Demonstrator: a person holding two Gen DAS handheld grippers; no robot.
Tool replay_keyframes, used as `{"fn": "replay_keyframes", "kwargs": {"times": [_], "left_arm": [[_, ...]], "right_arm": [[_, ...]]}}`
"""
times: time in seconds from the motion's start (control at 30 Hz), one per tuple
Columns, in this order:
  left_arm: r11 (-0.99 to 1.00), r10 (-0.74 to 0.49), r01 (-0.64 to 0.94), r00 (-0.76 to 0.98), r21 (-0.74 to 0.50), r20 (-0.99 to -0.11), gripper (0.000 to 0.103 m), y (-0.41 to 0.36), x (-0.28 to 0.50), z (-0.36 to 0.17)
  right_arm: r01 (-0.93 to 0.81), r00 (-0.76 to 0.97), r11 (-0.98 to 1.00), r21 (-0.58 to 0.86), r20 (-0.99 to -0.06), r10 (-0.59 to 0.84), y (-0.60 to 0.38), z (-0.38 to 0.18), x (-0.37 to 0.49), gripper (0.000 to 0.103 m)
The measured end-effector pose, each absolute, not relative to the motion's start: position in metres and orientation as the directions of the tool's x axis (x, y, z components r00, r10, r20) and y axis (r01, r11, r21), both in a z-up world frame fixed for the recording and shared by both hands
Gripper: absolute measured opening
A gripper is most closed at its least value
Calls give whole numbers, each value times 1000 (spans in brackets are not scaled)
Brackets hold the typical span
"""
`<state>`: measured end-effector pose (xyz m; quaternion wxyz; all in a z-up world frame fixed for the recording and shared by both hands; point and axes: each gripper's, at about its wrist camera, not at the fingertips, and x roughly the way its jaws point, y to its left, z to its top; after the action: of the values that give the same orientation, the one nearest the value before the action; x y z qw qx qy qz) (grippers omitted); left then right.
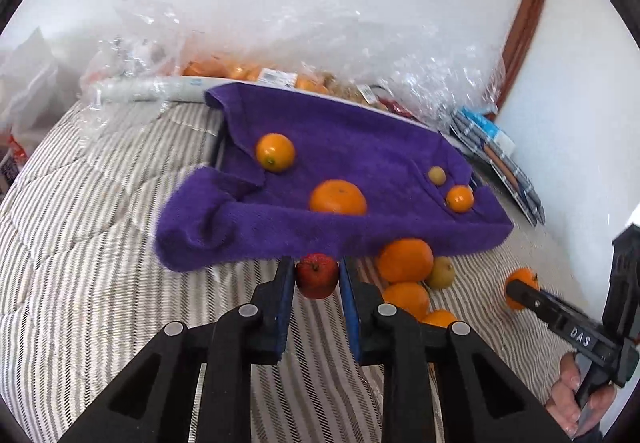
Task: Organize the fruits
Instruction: 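Grasp a large orange with the right tool while the left tool grasps a red cherry tomato, then carry the orange and tomato onto the purple towel and open both tools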
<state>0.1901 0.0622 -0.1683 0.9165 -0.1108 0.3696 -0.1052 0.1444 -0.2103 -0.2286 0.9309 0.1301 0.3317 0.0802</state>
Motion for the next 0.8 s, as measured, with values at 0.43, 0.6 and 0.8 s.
{"fn": "replay_keyframes", "kwargs": {"times": [0.43,0.6,0.8], "left_arm": [[958,-213,38,757,-285,-617,22,81,188,-161],[961,-201,35,771,-275,-604,22,81,185,-157],[966,-173,14,778,-259,-604,22,83,185,-156]], "right_arm": [[-53,789,941,336,-563,245,-219,-227,138,43],[-42,794,939,341,-559,238,-221,-227,136,43],[-33,783,937,348,-573,241,-223,-227,139,43]]}}
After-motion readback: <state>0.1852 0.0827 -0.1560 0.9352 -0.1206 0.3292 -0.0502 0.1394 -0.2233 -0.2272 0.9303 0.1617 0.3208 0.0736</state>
